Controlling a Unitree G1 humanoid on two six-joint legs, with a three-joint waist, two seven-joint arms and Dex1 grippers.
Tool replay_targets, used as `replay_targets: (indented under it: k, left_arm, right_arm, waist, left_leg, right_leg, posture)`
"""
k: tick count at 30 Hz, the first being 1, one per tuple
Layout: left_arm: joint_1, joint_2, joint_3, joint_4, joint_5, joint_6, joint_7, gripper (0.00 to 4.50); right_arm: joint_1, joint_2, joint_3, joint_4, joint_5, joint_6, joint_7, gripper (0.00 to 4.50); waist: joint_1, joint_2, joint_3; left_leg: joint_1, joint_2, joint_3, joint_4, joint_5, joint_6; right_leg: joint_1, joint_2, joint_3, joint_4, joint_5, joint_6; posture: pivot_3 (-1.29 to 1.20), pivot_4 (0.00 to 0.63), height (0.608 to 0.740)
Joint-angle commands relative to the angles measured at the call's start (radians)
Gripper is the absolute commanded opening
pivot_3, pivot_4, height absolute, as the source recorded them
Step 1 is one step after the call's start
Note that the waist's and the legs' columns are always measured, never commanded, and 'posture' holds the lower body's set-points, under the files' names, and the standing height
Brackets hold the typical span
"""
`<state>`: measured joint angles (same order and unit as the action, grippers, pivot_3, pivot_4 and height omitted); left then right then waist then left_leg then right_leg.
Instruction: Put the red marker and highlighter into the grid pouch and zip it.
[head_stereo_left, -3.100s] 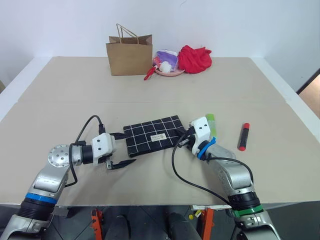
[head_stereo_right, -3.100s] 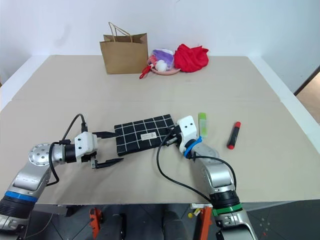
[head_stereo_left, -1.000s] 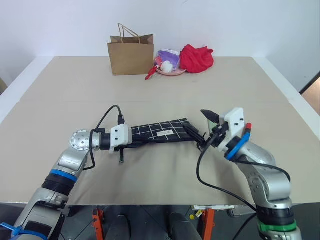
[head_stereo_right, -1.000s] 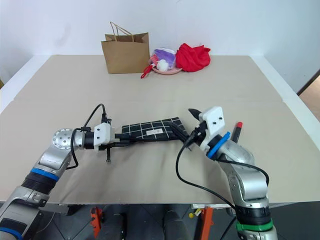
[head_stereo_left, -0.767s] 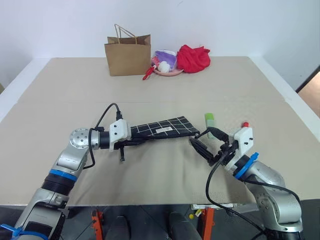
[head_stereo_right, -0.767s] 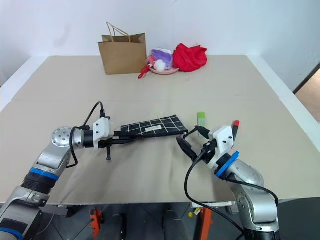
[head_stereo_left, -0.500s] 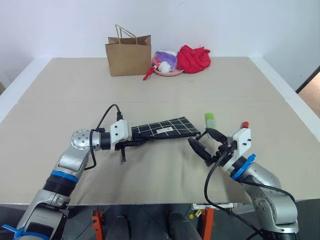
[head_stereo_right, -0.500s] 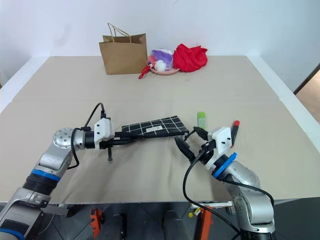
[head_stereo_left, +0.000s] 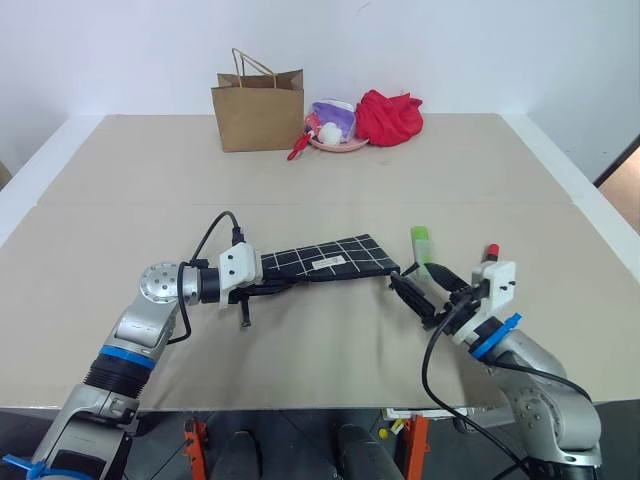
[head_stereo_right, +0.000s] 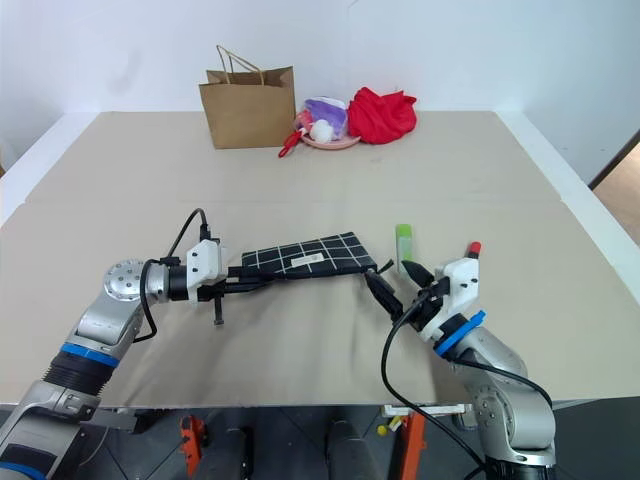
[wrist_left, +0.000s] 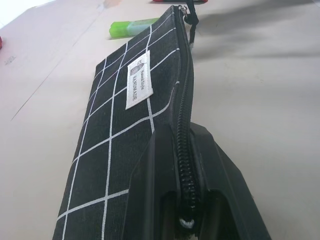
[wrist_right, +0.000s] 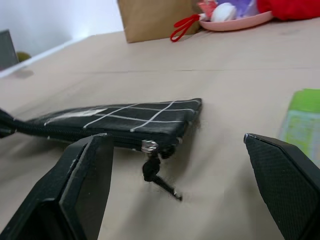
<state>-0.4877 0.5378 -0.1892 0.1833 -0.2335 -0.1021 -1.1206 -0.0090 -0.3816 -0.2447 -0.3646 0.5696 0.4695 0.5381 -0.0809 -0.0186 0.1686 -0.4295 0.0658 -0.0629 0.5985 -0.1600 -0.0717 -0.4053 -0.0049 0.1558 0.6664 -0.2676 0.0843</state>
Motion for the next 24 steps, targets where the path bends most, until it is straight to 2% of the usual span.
replay_targets:
  k: [1, 6, 8, 10, 13, 16, 17, 24]
  left_arm:
    - [0.0, 0.008, 0.021, -0.035, 0.002, -0.014, -0.001, 0.0]
    - [-0.001, 0.002, 0.02, -0.037, 0.002, -0.014, 0.0, 0.0]
    - [0.001, 0.001, 0.02, -0.04, 0.004, -0.015, 0.0, 0.0]
    - [0.003, 0.0, 0.02, -0.042, 0.003, -0.014, 0.0, 0.0]
    - [0.003, -0.001, 0.021, -0.044, 0.003, -0.014, 0.0, 0.0]
    - [0.003, -0.004, 0.022, -0.047, 0.003, -0.014, 0.002, 0.0]
    - [0.004, -0.004, 0.022, -0.048, 0.003, -0.015, 0.002, 0.0]
    - [0.005, -0.009, 0.026, -0.048, 0.005, -0.012, 0.016, 0.0]
  right_arm:
    - [-0.007, -0.014, -0.014, -0.04, 0.044, 0.016, 0.005, 4.48]
    - [-0.016, 0.0, 0.019, -0.054, 0.053, 0.02, -0.004, 4.48]
    - [-0.02, 0.005, 0.035, -0.053, 0.049, 0.017, -0.004, 3.97]
    - [-0.02, 0.008, 0.042, -0.05, 0.047, 0.012, -0.005, 3.27]
    - [-0.025, 0.013, 0.054, -0.039, 0.042, 0.006, -0.005, 1.91]
    - [-0.036, 0.015, 0.067, -0.031, 0.037, -0.002, 0.002, 0.25]
    - [-0.039, 0.014, 0.069, -0.029, 0.034, -0.007, 0.002, 0.05]
    - [-0.049, -0.005, 0.08, -0.027, 0.015, -0.016, 0.009, 0.05]
  waist:
    - [0.0, 0.0, 0.0]
    - [0.0, 0.0, 0.0]
    - [0.0, 0.0, 0.0]
    - [0.001, 0.0, 0.0]
    - [0.001, 0.0, 0.0]
    - [0.001, 0.0, 0.0]
    - [0.001, 0.0, 0.0]
    - [0.001, 0.0, 0.0]
  left_leg:
    - [0.0, 0.0, 0.0, 0.0, 0.0, 0.0]
    - [0.0, 0.0, 0.0, 0.0, 0.0, 0.0]
    - [0.0, 0.0, 0.0, 0.0, 0.0, 0.0]
    - [0.0, 0.0, 0.0, 0.0, 0.0, 0.0]
    - [0.0, 0.0, 0.0, 0.0, 0.0, 0.0]
    - [0.0, 0.0, 0.0, 0.0, 0.0, 0.0]
    - [0.0, 0.0, 0.0, 0.0, 0.0, 0.0]
    - [0.0, 0.0, 0.0, 0.0, 0.0, 0.0]
  right_leg:
    - [0.0, 0.0, 0.0, 0.0, 0.0, 0.0]
    - [0.0, 0.0, 0.0, 0.0, 0.001, 0.001]
    - [0.0, 0.0, 0.0, 0.0, 0.001, 0.001]
    - [0.0, 0.0, 0.0, 0.0, 0.0, 0.001]
    - [0.0, 0.0, 0.0, 0.0, 0.0, 0.001]
    - [0.0, 0.0, 0.0, 0.0, 0.0, 0.001]
    - [0.0, 0.0, 0.0, 0.0, 0.0, 0.001]
    - [0.0, 0.0, 0.0, 0.0, 0.001, 0.001]
  posture:
    - [0.0, 0.15, 0.74]
    - [0.0, 0.15, 0.74]
    - [0.0, 0.15, 0.74]
    - [0.0, 0.15, 0.74]
    - [0.0, 0.15, 0.74]
    - [0.0, 0.15, 0.74]
    - [0.0, 0.15, 0.74]
    - [0.0, 0.15, 0.74]
